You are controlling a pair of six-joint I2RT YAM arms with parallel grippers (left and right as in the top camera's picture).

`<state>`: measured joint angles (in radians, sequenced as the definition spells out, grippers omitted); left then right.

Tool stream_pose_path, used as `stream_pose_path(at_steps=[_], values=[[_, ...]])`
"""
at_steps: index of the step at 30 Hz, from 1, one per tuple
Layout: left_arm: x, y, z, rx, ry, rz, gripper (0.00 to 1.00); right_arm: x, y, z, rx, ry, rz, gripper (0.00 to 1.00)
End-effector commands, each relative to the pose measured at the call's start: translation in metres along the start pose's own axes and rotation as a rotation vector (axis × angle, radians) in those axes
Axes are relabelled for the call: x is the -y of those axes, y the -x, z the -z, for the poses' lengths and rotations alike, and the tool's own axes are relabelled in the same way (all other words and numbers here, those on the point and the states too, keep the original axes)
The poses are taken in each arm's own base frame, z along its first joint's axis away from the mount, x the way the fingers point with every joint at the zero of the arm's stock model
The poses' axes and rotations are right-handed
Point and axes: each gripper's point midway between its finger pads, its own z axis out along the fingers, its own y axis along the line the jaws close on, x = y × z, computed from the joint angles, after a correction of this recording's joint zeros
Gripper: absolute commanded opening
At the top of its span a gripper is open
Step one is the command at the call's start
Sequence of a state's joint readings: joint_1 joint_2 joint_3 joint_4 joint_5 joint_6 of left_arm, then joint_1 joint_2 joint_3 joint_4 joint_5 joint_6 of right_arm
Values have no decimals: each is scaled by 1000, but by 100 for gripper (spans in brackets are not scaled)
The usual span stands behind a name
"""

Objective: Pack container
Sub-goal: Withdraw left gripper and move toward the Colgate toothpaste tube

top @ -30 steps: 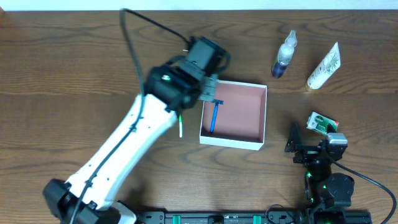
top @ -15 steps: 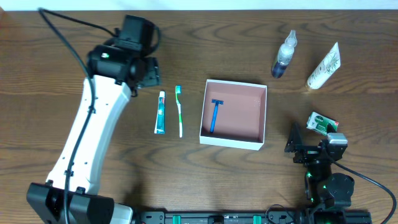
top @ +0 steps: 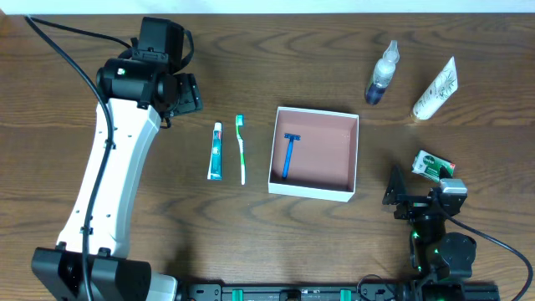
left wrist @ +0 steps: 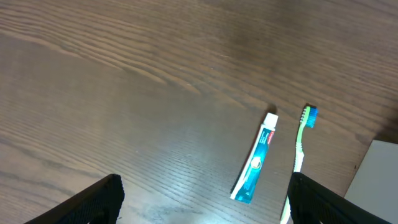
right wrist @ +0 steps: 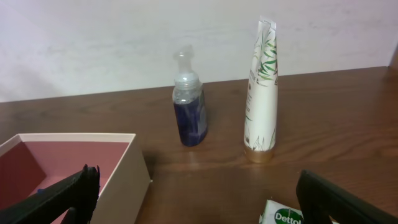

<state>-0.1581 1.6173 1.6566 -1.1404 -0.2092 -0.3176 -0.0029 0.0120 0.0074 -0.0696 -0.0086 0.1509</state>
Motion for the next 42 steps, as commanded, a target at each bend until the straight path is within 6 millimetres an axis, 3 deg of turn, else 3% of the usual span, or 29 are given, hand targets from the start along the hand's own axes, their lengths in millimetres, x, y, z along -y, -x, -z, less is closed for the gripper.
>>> stream_pose_path(at_steps=[1,12,34,42], values=[[-1,-7,-15,-46,19,-2,86,1,0,0,1,-2,10,99],[0,-18,-34,-124,50,-31,87,1,0,0,1,-2,10,99],[-2,-22,-34,-143,57,-41,88,1,0,0,1,-2,10,99],[2,-29,-44,-179,54,-51,88,1,0,0,1,-2,10,99]])
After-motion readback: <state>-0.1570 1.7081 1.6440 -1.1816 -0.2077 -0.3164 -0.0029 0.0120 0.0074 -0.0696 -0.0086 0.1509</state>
